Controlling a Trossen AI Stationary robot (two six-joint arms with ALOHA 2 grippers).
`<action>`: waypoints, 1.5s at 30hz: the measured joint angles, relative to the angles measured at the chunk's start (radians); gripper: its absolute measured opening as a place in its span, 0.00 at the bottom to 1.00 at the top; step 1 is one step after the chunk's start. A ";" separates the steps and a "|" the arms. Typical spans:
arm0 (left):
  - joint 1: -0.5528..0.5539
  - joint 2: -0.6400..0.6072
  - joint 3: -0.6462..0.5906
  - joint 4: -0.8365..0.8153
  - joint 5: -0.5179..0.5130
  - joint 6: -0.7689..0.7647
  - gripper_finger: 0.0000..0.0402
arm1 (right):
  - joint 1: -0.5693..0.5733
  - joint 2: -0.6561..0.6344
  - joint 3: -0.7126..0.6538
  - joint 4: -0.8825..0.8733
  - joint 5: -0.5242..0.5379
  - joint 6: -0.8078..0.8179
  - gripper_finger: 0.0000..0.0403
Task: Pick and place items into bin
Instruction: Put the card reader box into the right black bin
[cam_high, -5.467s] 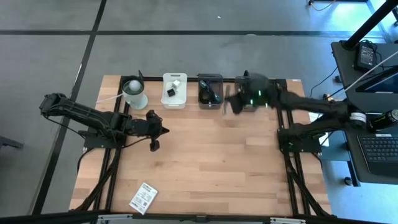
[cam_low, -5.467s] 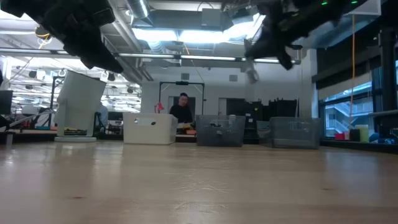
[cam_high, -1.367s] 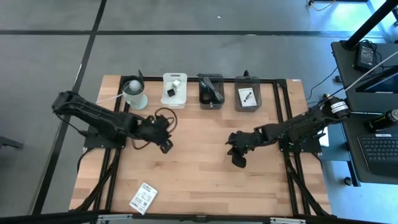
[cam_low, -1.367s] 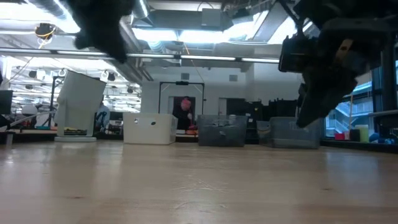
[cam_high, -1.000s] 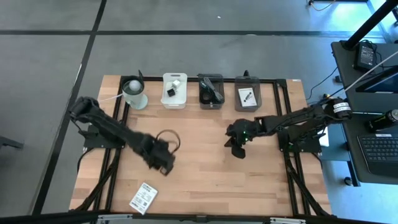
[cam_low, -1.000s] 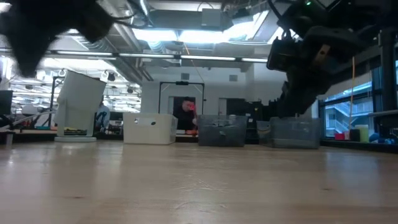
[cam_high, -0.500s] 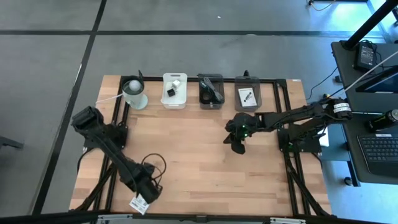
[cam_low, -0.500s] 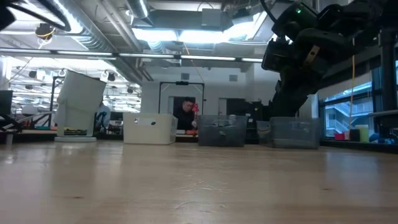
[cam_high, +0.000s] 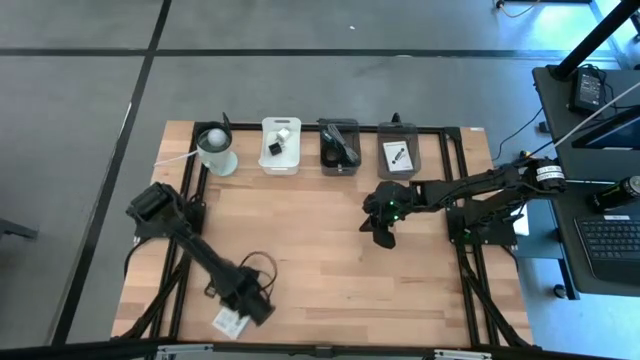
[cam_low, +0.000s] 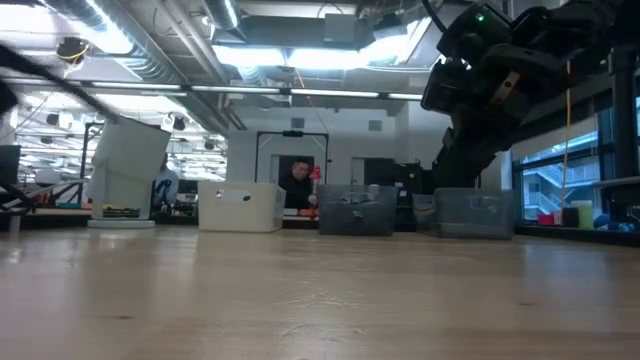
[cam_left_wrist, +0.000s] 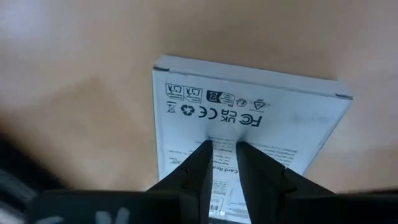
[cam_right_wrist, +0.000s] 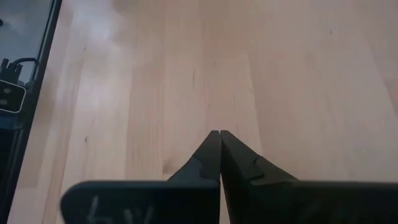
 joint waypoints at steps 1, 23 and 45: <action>0.024 -0.003 0.000 -0.005 -0.023 0.030 0.18 | 0.000 0.000 0.000 0.001 0.000 -0.008 0.01; 0.651 -0.081 -0.011 0.029 -0.412 0.775 0.10 | 0.000 0.000 0.000 0.003 0.002 0.090 0.01; 0.700 -0.465 -0.200 -0.021 -0.516 1.106 0.01 | 0.059 0.114 0.034 0.421 0.370 0.647 0.11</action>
